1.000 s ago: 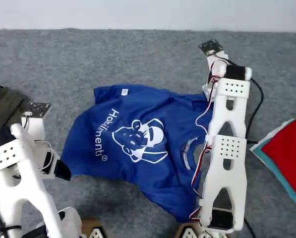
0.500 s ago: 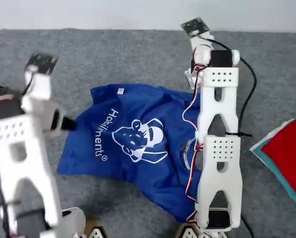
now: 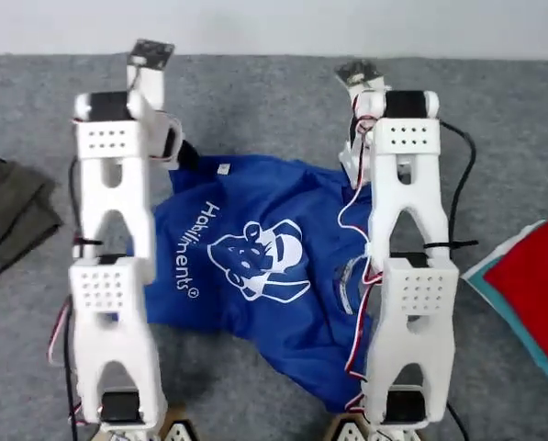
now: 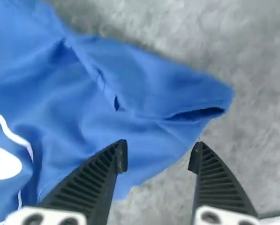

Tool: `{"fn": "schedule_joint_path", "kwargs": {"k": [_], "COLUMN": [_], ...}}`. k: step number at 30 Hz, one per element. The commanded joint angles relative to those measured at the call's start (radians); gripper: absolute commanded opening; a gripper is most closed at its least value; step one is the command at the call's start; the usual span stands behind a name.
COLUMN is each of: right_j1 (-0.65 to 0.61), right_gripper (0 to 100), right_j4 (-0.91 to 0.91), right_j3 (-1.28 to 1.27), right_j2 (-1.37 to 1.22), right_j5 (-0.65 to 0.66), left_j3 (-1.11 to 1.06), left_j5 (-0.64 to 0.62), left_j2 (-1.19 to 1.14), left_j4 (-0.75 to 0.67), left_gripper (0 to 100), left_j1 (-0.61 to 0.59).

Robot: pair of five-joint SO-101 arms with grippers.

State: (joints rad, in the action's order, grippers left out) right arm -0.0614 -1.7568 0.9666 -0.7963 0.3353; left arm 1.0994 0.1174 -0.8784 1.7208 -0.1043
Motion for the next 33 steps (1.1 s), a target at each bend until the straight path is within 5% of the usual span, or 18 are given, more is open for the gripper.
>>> {"fn": "schedule_joint_path", "kwargs": {"k": [1,7,23,33], "right_j1": [0.001,0.004,0.005,0.004], "right_gripper": [23.1,23.1,23.1,23.2], "right_j4": [-0.045,-0.044,-0.044,-0.044], "right_j3": [-0.061,-0.144,-0.146,-0.181], "right_j2": [0.105,0.186,0.197,0.188], "right_j5": [-0.009,-0.009,-0.015,-0.014], "left_j3": [0.415,0.556,0.561,0.575], "left_j5": [0.063,0.153,0.175,0.459], "left_j2": [-0.284,-0.459,-0.489,-0.437], "left_j4": [0.021,0.015,-0.187,-0.319], "left_gripper": [30,23,11,2], "left_j1": [0.012,0.014,0.100,0.034]}}
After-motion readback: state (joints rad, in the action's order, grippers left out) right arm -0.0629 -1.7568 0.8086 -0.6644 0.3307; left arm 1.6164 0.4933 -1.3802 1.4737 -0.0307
